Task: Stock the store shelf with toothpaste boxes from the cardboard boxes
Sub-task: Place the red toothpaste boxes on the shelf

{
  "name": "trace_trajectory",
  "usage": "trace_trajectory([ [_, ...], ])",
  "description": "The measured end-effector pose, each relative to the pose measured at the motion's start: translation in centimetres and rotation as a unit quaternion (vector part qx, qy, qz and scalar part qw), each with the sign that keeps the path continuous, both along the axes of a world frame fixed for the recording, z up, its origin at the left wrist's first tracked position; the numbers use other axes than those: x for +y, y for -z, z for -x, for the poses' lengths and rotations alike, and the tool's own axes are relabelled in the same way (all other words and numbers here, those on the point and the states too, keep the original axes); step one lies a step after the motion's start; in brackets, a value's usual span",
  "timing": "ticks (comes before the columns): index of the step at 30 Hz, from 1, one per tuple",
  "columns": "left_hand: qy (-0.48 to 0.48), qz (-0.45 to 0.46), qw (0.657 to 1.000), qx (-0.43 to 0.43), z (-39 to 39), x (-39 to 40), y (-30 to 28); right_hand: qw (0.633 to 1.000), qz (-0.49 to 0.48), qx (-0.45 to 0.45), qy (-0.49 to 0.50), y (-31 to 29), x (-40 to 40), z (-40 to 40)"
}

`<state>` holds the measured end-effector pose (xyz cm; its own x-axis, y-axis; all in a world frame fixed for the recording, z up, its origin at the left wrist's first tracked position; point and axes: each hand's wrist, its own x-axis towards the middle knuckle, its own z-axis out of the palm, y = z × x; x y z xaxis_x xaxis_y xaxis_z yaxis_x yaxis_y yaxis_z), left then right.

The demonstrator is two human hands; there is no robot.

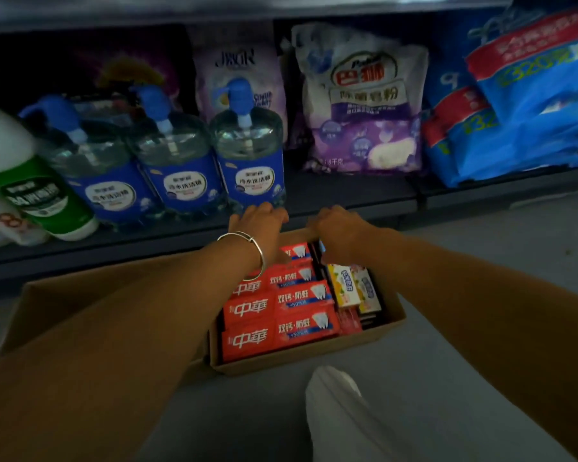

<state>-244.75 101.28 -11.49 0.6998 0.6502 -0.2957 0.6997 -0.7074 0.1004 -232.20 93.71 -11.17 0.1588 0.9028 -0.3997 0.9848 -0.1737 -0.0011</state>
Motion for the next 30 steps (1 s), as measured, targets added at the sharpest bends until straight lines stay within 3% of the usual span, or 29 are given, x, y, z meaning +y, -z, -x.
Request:
trace_trajectory([
  [4,-0.001,0.027,0.999,0.028,0.6,0.3,4.1,0.994,0.052,0.097,0.006,4.7,0.5,0.7],
  [8,0.011,0.041,0.998,0.049,1.5,0.6,6.7,0.990,0.119,0.064,-0.050,8.4,0.9,1.7],
  [14,0.009,0.066,0.996,0.058,1.8,1.0,8.2,0.972,0.185,0.128,-0.069,9.8,1.8,1.7],
  [20,0.012,0.071,0.996,0.048,1.7,1.0,8.7,0.977,0.162,0.103,-0.090,9.6,1.8,2.1],
  [25,0.018,0.060,0.998,0.024,1.8,0.7,8.5,0.989,0.114,0.087,-0.028,8.4,1.8,1.3],
  [30,0.038,-0.021,0.999,-0.032,2.1,-0.5,7.4,0.992,0.107,0.056,0.023,6.1,2.0,0.7],
])
